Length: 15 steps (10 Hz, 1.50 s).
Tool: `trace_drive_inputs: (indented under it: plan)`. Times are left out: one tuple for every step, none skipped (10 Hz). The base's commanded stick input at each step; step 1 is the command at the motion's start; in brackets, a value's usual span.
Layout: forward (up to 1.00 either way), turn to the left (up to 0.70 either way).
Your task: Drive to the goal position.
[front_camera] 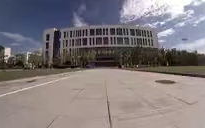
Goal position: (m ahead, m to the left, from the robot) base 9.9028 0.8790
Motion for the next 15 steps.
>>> trace_drive_inputs:
  plan:
    - [0.7, 0.01]
    - [0.7, 0.0]
    - [0.7, -0.01]
    - [0.7, -0.01]
    - [0.7, -0.01]
    - [0.7, -0.01]
    - [0.7, 0.0]
    - [0.7, 0.01]
    - [0.7, 0.0]
    - [0.7, -0.01]
    - [0.7, -0.01]
    - [0.7, -0.01]
    - [0.7, -0.01]
    - [0.7, -0.01]
    - [0.7, -0.01]
